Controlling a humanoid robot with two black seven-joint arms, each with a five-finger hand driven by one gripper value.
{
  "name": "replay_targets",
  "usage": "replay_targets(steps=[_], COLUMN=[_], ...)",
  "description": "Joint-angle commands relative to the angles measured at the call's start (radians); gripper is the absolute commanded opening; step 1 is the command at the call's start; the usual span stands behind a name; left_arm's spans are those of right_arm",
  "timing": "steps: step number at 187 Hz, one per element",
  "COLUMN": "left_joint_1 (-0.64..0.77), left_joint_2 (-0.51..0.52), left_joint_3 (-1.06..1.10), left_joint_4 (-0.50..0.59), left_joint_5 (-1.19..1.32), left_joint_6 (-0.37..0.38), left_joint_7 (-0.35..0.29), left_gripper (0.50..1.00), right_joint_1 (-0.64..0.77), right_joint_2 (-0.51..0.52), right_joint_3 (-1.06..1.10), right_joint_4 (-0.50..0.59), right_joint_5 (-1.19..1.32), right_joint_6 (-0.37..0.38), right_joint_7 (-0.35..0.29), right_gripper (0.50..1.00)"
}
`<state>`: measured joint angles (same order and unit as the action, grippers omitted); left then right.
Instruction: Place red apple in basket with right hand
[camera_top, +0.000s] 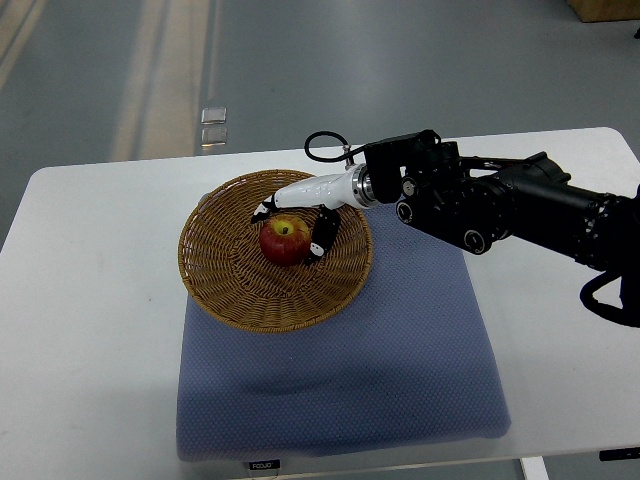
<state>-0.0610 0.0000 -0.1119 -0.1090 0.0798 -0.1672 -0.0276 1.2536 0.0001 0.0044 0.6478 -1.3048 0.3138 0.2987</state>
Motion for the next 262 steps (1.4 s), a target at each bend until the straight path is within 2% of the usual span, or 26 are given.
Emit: replay_targets(steps=[1,21,22,38,48,49,53,91,92,133,143,144,150,160,161,163,173,182,183,192,229,262], left_joint_1=[-0.002,-0.005,-0.005,-0.005,-0.005,-0.007,-0.007,-0.007,-0.007,-0.007,-0.007,-0.008,-0.008,-0.008,-0.008,-0.008,-0.008,-0.008,-0.008,-0.008,-0.008,-0.007], left_joint_2=[0.0,0.0,0.0,0.0,0.0,0.0,0.0,0.0,0.0,0.0,0.0,0.0,0.0,0.0,0.0,0.0,0.0,0.0,0.0,0.0,0.0,0.0], left_joint_3=[0.0,0.001,0.0,0.001,0.001,0.0,0.0,0.0,0.0,0.0,0.0,0.0,-0.002,-0.002,-0.002,0.0,0.0,0.0,0.0,0.0,0.0,-0.002], left_joint_4=[0.0,0.0,0.0,0.0,0.0,0.0,0.0,0.0,0.0,-0.008,-0.008,-0.009,-0.009,-0.009,-0.011,-0.011,-0.011,-0.011,-0.011,-0.011,-0.011,-0.009], left_joint_5=[0.0,0.002,0.002,0.002,0.002,0.002,0.002,0.002,0.002,0.002,0.002,0.003,0.003,0.003,0.003,0.003,0.003,0.003,0.003,0.003,0.003,0.003], left_joint_6=[0.0,0.0,0.0,0.0,0.0,0.0,0.002,0.0,0.0,0.0,0.0,0.0,0.0,0.0,0.0,0.0,0.0,0.0,0.0,0.0,0.0,0.002], left_joint_7=[0.0,0.0,0.0,0.0,0.0,0.0,0.0,0.0,0.0,0.0,0.0,0.0,0.0,0.0,0.0,0.0,0.0,0.0,0.0,0.0,0.0,0.0], left_gripper=[1.0,1.0,1.0,1.0,1.0,1.0,1.0,1.0,1.0,1.0,1.0,1.0,1.0,1.0,1.0,1.0,1.0,1.0,1.0,1.0,1.0,1.0], right_joint_1=[0.01,0.033,0.046,0.053,0.053,0.053,0.052,-0.006,-0.044,-0.194,-0.194,-0.225,-0.246,-0.246,-0.276,-0.281,-0.299,-0.299,-0.312,-0.319,-0.342,-0.358], right_joint_2=[0.0,0.0,-0.011,-0.057,-0.057,-0.093,-0.109,-0.175,-0.198,-0.258,-0.258,-0.256,-0.253,-0.253,-0.252,-0.252,-0.246,-0.246,-0.242,-0.242,-0.246,-0.244], right_joint_3=[0.008,0.029,0.054,0.094,0.094,0.123,0.134,0.229,0.258,0.359,0.359,0.383,0.393,0.393,0.394,0.394,0.394,0.394,0.394,0.396,0.396,0.41], right_joint_4=[0.004,0.012,0.016,0.027,0.027,0.029,0.03,0.03,0.021,-0.023,-0.023,-0.04,-0.046,-0.046,-0.054,-0.054,-0.056,-0.056,-0.056,-0.056,-0.056,-0.056], right_joint_5=[0.009,0.035,0.054,0.088,0.088,0.114,0.125,0.266,0.329,0.599,0.599,0.684,0.736,0.736,0.818,0.834,0.897,0.897,0.951,1.001,1.211,1.222], right_joint_6=[0.011,0.038,0.062,0.116,0.116,0.14,0.146,0.145,0.134,-0.005,-0.005,-0.056,-0.091,-0.091,-0.151,-0.165,-0.22,-0.22,-0.266,-0.294,-0.303,-0.305], right_joint_7=[0.007,0.008,0.01,0.013,0.013,0.013,0.011,-0.001,-0.003,-0.062,-0.062,-0.078,-0.089,-0.089,-0.104,-0.105,-0.11,-0.11,-0.112,-0.112,-0.104,-0.101], right_gripper=[0.919,0.919,0.919,0.919,0.919,0.917,0.919,0.917,0.917,0.915,0.915,0.915,0.915,0.915,0.917,0.917,0.917,0.917,0.917,0.917,0.921,0.924])
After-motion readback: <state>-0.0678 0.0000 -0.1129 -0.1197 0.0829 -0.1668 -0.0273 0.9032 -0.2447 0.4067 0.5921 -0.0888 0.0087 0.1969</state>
